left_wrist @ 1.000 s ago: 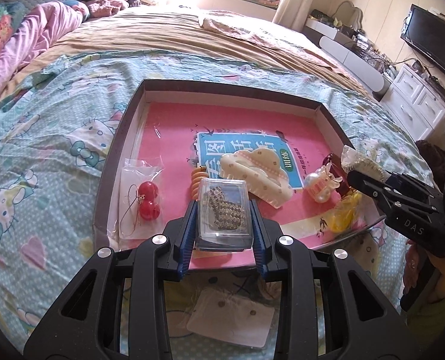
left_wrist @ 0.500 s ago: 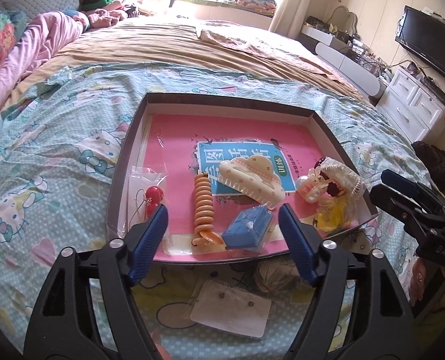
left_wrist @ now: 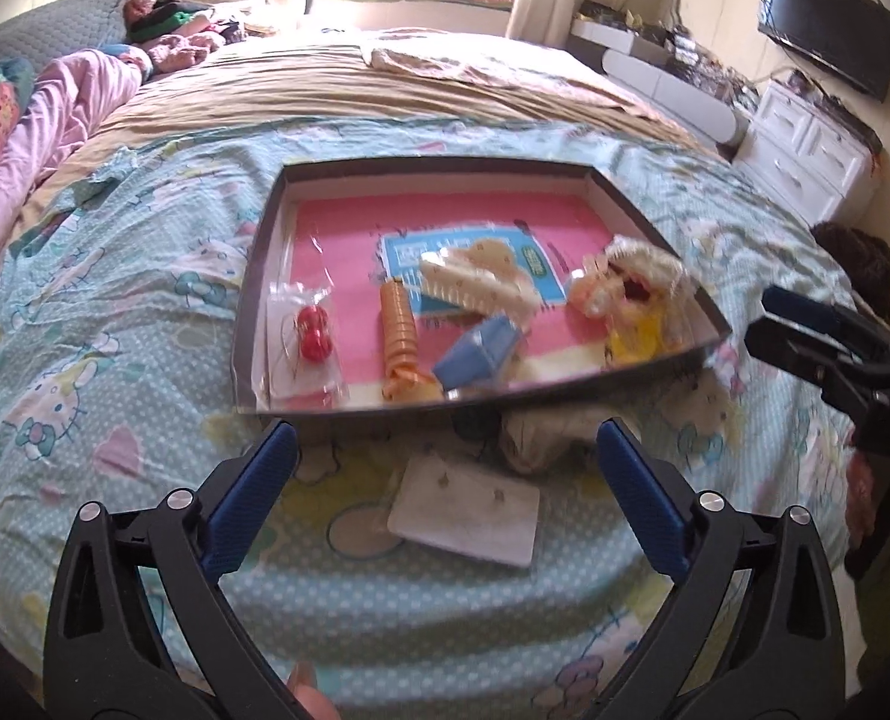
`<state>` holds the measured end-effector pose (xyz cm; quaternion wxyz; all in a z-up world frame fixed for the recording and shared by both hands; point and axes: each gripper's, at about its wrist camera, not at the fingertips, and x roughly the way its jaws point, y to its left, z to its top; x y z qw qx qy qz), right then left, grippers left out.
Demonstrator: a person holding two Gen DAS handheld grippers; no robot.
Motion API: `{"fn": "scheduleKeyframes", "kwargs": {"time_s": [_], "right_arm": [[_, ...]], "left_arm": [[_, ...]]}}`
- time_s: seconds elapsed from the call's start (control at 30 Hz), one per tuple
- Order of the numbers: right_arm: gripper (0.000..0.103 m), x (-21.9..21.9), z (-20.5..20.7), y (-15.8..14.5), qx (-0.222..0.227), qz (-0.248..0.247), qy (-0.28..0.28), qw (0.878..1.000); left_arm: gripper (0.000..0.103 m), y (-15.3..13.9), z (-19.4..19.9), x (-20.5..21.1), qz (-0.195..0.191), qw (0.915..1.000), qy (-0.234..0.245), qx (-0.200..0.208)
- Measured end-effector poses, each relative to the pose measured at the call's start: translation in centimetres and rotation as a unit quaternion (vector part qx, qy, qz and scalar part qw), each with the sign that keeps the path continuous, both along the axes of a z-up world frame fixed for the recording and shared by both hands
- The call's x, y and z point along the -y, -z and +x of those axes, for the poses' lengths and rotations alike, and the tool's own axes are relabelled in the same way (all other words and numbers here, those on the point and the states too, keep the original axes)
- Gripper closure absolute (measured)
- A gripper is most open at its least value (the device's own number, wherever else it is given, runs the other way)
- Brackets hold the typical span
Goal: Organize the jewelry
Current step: 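Withdraw both open tools from the box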
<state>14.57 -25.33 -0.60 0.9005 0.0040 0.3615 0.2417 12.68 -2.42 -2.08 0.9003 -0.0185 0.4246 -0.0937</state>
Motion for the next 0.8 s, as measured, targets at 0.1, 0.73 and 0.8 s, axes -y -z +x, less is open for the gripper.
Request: {"fn": "scheduleKeyframes", "kwargs": {"time_s": [0.1, 0.73, 0.8], "right_arm": [[0.017, -0.5, -0.6, 0.4, -0.007, -0.009, -0.011, 1.0], [0.017, -2.6, -1.4, 3.5, -0.074, -0.002, -0.057, 0.996], [0.017, -3.1, -1.0, 4.2, -0.085, -0.001, -0.063, 0.994]], "left_arm": [[0.01, 0.6, -0.7, 0.2, 0.004, 0.9999, 0.012, -0.009], [0.025, 5.3, 0.9, 1.1, 0.037, 0.9966, 0.028, -0.068], [0.04, 5.2, 0.8, 1.0, 0.036, 0.997, 0.027, -0.063]]}}
